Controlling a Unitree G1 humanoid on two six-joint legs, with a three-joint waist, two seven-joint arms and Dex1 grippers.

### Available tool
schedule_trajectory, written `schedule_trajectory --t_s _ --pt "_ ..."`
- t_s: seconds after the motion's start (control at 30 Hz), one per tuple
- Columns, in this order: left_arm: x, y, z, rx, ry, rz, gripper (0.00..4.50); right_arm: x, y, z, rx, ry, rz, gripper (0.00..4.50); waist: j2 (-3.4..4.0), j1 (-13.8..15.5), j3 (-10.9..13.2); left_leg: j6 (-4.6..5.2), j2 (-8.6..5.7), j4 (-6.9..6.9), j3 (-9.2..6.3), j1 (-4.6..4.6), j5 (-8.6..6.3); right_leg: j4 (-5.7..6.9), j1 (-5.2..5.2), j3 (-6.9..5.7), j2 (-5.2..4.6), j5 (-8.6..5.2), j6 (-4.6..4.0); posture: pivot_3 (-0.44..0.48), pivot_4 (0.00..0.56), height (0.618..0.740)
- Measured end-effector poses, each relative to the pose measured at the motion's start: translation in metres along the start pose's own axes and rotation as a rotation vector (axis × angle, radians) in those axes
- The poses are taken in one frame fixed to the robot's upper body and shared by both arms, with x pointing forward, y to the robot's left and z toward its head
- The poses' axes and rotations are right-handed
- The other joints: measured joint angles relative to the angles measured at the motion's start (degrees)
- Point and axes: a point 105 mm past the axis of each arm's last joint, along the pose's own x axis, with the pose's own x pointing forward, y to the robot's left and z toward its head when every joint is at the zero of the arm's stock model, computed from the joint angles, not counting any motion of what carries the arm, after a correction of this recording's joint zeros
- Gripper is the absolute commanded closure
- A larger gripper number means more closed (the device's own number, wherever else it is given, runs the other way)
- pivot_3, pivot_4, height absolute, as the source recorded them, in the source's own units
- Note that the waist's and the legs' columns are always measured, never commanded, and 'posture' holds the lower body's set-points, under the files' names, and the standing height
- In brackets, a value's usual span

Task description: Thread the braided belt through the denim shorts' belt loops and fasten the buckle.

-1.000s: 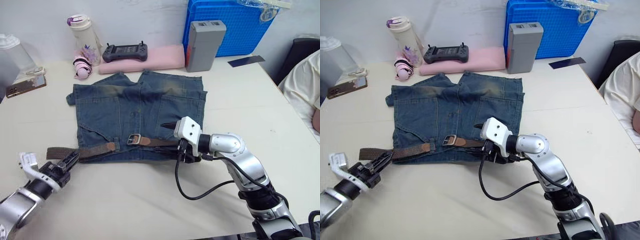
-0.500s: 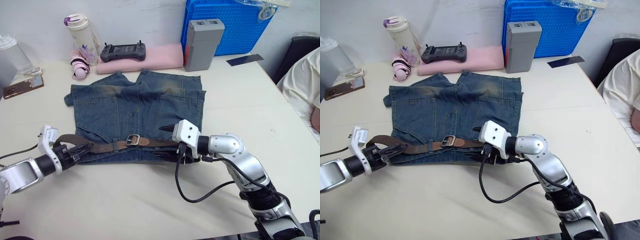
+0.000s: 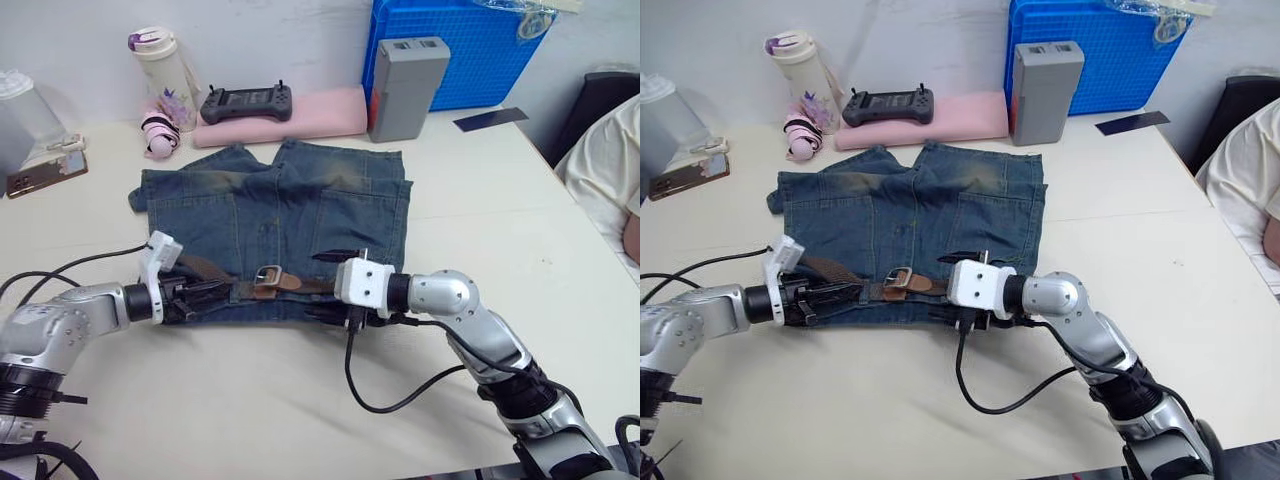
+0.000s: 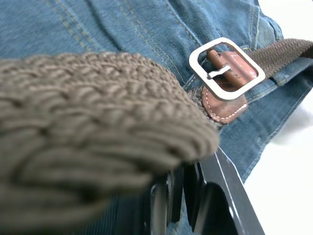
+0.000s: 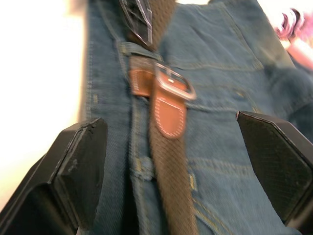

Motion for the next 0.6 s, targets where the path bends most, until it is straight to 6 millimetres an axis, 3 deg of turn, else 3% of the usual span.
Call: schedule_trajectory --t_s 0.27,0.6 --pt "0.015 0.010 -0.002 0.163 -0.001 -0.059 4.50 0.012 0.009 -0.002 -0.160 -0.005 0.016 0.03 0.00 0.73 -0.01 0.01 -0.06 0.19 -0.05 0.02 0.05 0.17 0.05 -0.02 -0.03 0.02 0.03 0.000 0.150 0.676" --pt "0.006 0.021 -0.002 0.190 0.000 -0.034 4.50 0.018 -0.003 0.002 -0.270 -0.028 -0.061 0.03 0.00 0.31 -0.01 -0.08 -0.07 0.17 -0.04 0.04 0.14 0.33 -0.01 0.01 -0.03 0.03 0.05 0.000 0.150 0.676"
